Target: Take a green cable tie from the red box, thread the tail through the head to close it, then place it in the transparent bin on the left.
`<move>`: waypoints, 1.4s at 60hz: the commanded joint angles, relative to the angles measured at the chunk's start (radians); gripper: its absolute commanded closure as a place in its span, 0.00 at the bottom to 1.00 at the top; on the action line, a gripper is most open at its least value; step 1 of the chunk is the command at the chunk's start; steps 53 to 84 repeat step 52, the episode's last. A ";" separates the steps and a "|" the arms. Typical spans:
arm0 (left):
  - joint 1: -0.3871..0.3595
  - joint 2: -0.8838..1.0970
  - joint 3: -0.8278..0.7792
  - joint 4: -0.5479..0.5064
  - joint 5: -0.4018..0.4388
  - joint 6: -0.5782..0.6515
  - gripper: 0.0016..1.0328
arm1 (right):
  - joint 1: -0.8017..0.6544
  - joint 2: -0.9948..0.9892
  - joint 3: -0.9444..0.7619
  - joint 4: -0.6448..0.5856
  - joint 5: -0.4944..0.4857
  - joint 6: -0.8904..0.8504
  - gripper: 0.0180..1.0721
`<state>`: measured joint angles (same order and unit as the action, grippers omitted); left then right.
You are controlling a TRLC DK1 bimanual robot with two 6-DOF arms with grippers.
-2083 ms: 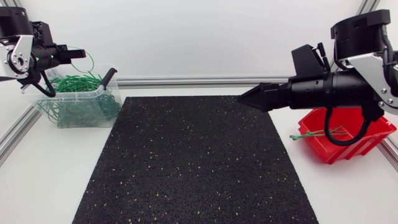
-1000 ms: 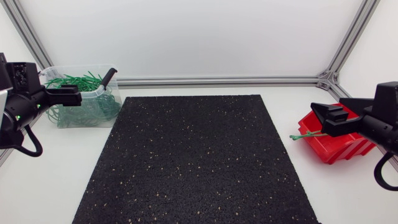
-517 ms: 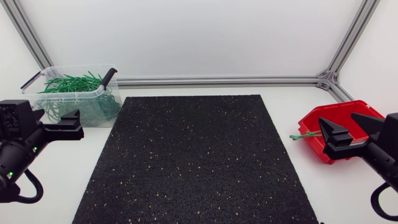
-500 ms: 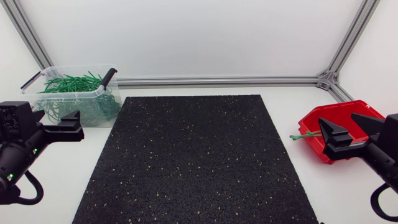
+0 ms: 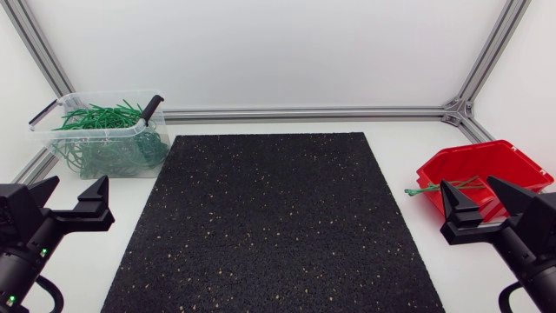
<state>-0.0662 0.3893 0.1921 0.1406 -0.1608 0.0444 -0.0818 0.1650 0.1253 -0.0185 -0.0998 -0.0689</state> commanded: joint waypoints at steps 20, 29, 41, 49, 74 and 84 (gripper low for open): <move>0.039 -0.219 -0.115 -0.077 0.090 -0.032 0.03 | 0.082 -0.165 -0.125 0.019 0.100 0.069 0.04; 0.051 -0.295 -0.150 -0.105 0.122 -0.037 0.03 | 0.082 -0.165 -0.125 0.019 0.100 0.069 0.04; 0.066 -0.389 -0.192 -0.141 0.161 -0.044 0.03 | 0.082 -0.165 -0.125 0.019 0.100 0.069 0.04; 0.066 -0.389 -0.192 -0.141 0.161 -0.044 0.03 | 0.082 -0.165 -0.125 0.019 0.100 0.069 0.04; 0.066 -0.389 -0.192 -0.141 0.161 -0.044 0.03 | 0.082 -0.165 -0.125 0.019 0.100 0.069 0.04; 0.066 -0.389 -0.192 -0.141 0.161 -0.044 0.03 | 0.082 -0.165 -0.125 0.019 0.100 0.069 0.04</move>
